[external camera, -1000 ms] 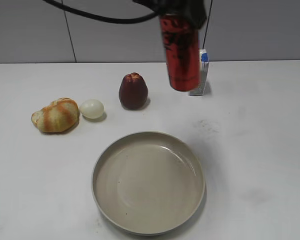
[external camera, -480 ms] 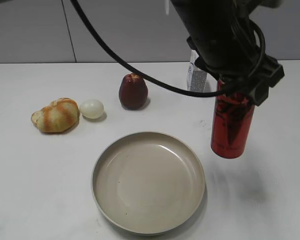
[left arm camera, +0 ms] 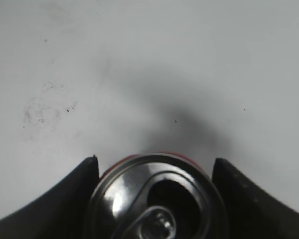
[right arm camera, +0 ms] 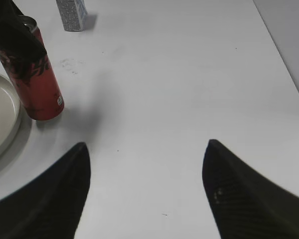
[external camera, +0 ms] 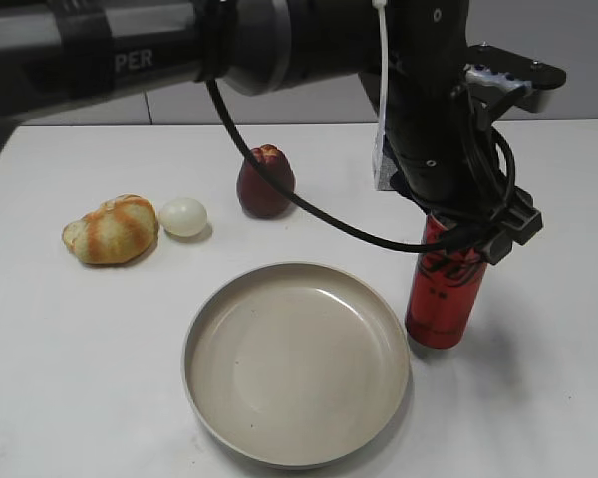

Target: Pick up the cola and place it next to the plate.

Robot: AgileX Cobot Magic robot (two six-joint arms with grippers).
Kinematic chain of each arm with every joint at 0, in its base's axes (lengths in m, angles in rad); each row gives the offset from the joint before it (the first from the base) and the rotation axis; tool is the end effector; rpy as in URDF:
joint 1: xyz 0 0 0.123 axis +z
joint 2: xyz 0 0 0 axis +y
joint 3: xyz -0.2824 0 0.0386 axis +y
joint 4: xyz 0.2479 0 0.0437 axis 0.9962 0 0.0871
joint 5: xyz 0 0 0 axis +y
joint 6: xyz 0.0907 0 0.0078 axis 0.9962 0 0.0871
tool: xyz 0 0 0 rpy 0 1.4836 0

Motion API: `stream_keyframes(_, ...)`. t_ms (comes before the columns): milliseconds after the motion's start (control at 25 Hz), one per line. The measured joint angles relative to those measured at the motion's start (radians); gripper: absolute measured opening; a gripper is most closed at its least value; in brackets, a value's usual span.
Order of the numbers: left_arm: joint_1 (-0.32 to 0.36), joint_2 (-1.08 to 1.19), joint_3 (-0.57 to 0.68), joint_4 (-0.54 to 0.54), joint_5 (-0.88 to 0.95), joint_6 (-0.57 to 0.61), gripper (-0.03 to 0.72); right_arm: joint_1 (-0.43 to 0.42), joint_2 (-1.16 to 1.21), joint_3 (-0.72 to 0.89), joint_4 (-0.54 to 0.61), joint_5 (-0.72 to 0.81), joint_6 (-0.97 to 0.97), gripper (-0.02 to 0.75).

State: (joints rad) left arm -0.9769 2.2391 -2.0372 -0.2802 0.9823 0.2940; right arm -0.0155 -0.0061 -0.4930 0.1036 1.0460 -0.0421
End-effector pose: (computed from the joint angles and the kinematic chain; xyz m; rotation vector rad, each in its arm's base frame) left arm 0.2617 -0.4250 0.2357 1.5091 2.2758 -0.5705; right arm -0.0045 0.0082 0.2767 -0.0308 2.0271 0.0874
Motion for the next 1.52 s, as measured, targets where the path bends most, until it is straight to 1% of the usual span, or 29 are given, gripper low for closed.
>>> stream_keyframes(240,0.0,0.029,0.0,-0.001,-0.008,0.0,0.517,0.0,0.0,0.0,0.0,0.0,0.0,0.533)
stream_keyframes(320,0.0,0.031,0.0,-0.001,-0.016,0.0,0.551,0.0,0.0,0.0,0.0,0.0,0.0,0.533)
stream_keyframes(400,0.0,0.031,0.0,-0.002,-0.023,0.0,0.61,0.0,0.0,0.0,0.0,0.0,0.0,0.533)
stream_keyframes(520,0.001,0.028,0.0,-0.002,-0.028,0.0,0.651,0.0,0.0,0.0,0.0,0.0,0.0,0.533)
stream_keyframes(800,0.035,-0.048,0.0,0.0,0.003,0.0,0.662,0.0,0.0,0.0,0.0,0.0,0.0,0.533)
stream_keyframes(1040,0.083,-0.238,0.0,-0.013,0.01,0.0,0.661,0.0,0.0,0.0,0.0,0.0,0.0,0.533)
stream_keyframes(1160,0.116,-0.337,0.0,-0.009,0.044,-0.001,0.657,0.0,0.0,0.0,0.0,0.0,0.0,0.533)
stream_keyframes(1280,0.168,-0.418,-0.001,0.016,0.158,-0.017,0.645,0.0,0.0,0.0,0.0,0.0,0.0,0.533)
stream_keyframes(1400,0.236,-0.477,0.015,0.106,0.219,-0.079,0.631,0.0,0.0,0.0,0.0,0.0,0.0,0.533)
stream_keyframes(1520,0.322,-0.551,0.113,0.187,0.228,-0.131,0.62,0.0,0.0,0.0,0.0,0.0,0.0,0.533)
